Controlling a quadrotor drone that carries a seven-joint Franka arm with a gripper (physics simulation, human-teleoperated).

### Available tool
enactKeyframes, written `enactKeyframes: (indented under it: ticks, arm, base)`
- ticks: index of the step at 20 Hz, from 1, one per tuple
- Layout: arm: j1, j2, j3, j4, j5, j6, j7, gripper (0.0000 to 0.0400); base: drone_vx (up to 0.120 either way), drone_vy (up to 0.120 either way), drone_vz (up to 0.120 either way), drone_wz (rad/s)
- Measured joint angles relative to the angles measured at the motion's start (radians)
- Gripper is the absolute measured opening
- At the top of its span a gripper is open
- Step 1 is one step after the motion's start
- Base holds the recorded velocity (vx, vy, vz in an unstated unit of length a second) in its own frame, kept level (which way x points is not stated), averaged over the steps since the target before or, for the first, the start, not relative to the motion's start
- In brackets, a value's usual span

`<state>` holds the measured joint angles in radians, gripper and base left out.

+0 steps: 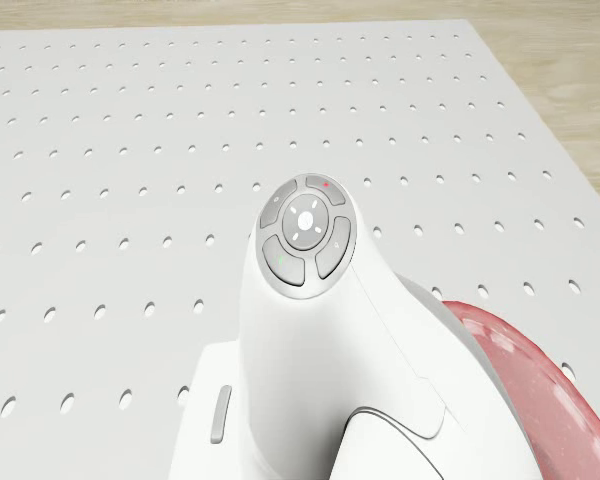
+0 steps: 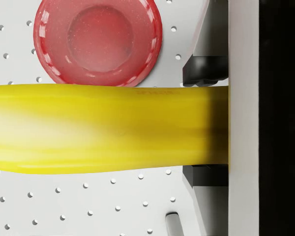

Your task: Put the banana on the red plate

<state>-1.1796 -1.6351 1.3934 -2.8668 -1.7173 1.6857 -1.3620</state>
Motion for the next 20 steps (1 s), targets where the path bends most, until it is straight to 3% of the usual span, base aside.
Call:
enactKeyframes:
  ticks: [13, 20]
  arm:
    - [-0.001, -0.002, 0.001, 0.001, 0.005, 0.000, -0.390, 0.0201]
    - [-0.001, 0.000, 0.001, 0.001, 0.007, -0.002, -0.502, 0.0201]
  base:
    - [0.000, 0.000, 0.000, -0.292]
    - [0.086, 0.000, 0.000, 0.000]
